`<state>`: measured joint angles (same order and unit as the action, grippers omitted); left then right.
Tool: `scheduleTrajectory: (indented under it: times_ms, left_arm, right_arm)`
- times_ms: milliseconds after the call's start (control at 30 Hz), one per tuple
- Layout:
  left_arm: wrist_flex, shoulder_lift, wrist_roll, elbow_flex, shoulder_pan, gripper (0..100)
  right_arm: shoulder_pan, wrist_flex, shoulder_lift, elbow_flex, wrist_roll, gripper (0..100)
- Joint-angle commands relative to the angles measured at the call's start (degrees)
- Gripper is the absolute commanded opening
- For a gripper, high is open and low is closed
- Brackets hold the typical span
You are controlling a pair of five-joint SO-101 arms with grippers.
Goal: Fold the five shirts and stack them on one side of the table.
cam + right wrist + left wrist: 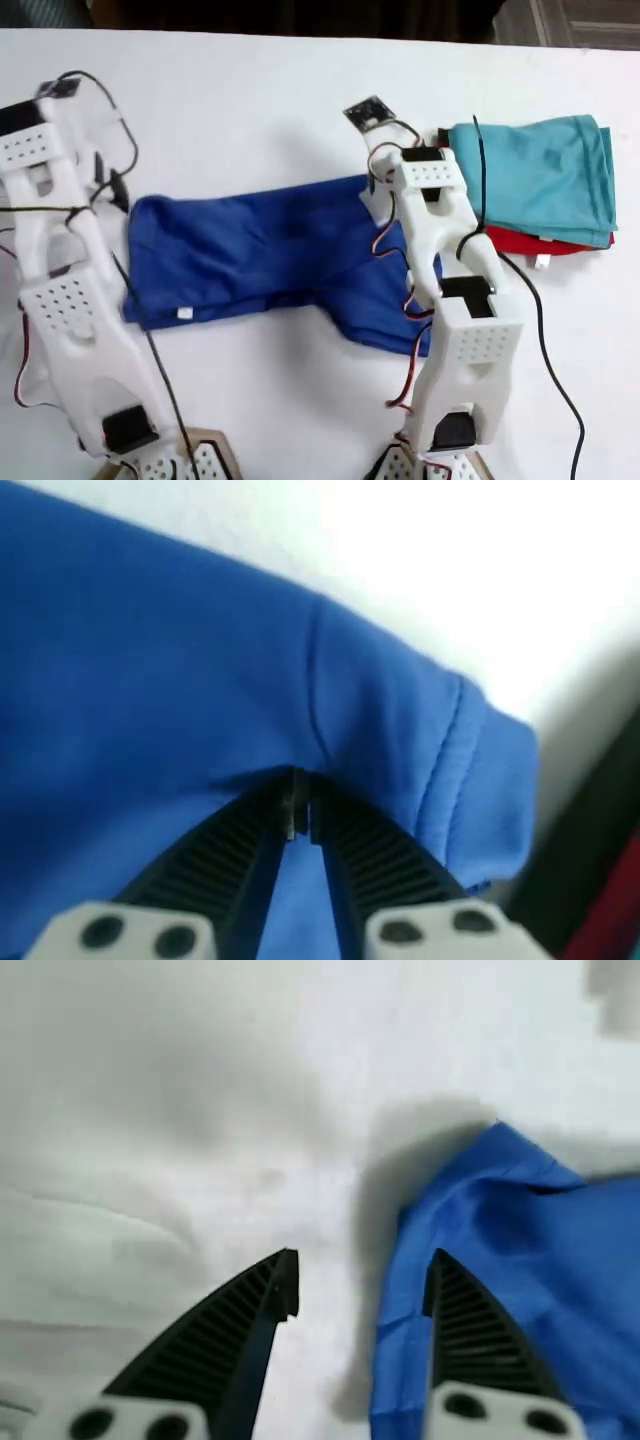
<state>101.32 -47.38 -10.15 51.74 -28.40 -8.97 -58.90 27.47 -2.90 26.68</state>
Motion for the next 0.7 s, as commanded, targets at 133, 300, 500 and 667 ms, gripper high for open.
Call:
scheduleTrajectory:
  times_ms: [133, 300, 500, 667]
  left_arm:
    - [0.7, 18.46, -1.05, -14.99, 8.35, 22]
    - [-5.36, 28.4, -2.64, -35.74, 10.73, 22]
    - [-14.86, 36.31, -5.45, -59.91, 10.64, 22]
    - [-18.99, 44.66, -8.88, -75.47, 10.9, 22]
  right_arm:
    - [-0.66, -2.95, -13.23, 2.9, -0.44, 1.8]
    - [-0.4, -0.92, -21.23, 14.51, 0.09, 1.8]
    - [0.48, 6.73, -28.53, 31.65, 3.69, 1.8]
    - [3.47, 8.04, -31.52, 38.33, 5.01, 1.8]
